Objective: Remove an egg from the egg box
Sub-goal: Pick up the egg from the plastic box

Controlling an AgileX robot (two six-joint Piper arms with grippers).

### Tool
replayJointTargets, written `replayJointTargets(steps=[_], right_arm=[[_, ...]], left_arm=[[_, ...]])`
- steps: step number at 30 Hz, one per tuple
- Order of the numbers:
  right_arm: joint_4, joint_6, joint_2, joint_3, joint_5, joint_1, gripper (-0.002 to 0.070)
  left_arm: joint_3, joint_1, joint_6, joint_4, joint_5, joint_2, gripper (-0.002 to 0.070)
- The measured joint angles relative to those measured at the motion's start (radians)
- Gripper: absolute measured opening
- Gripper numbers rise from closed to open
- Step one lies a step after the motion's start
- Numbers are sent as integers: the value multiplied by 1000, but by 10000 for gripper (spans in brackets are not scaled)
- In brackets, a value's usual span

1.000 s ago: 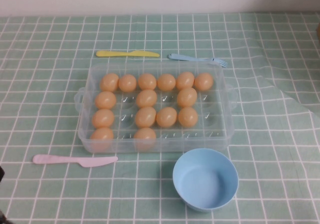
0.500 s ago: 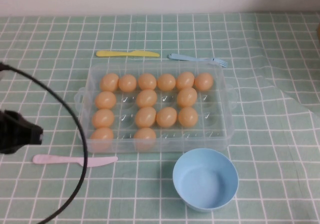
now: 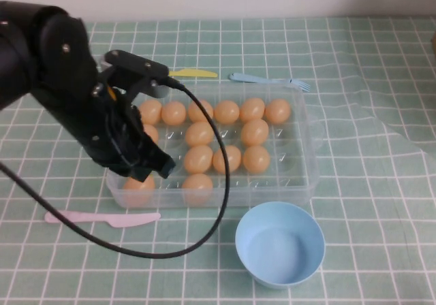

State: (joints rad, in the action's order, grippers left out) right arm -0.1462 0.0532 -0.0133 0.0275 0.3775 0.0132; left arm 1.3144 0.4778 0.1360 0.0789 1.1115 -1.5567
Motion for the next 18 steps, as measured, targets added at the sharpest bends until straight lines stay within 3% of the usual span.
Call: replayJointTargets(steps=[3, 9, 11, 15, 18], right_arm=[[0, 0, 0, 0, 0, 0, -17], [0, 0, 0, 0, 0, 0, -17], [0, 0, 0, 0, 0, 0, -17], [0, 0, 0, 0, 0, 0, -17], [0, 0, 0, 0, 0, 0, -17]], left_arm=[[52, 39, -12, -27, 15, -57, -3], [110, 43, -5, -61, 18, -132, 15], [129, 43, 2, -73, 28, -163, 81], [175, 43, 3, -92, 47, -234, 299], [203, 43, -46, -130, 47, -268, 382]])
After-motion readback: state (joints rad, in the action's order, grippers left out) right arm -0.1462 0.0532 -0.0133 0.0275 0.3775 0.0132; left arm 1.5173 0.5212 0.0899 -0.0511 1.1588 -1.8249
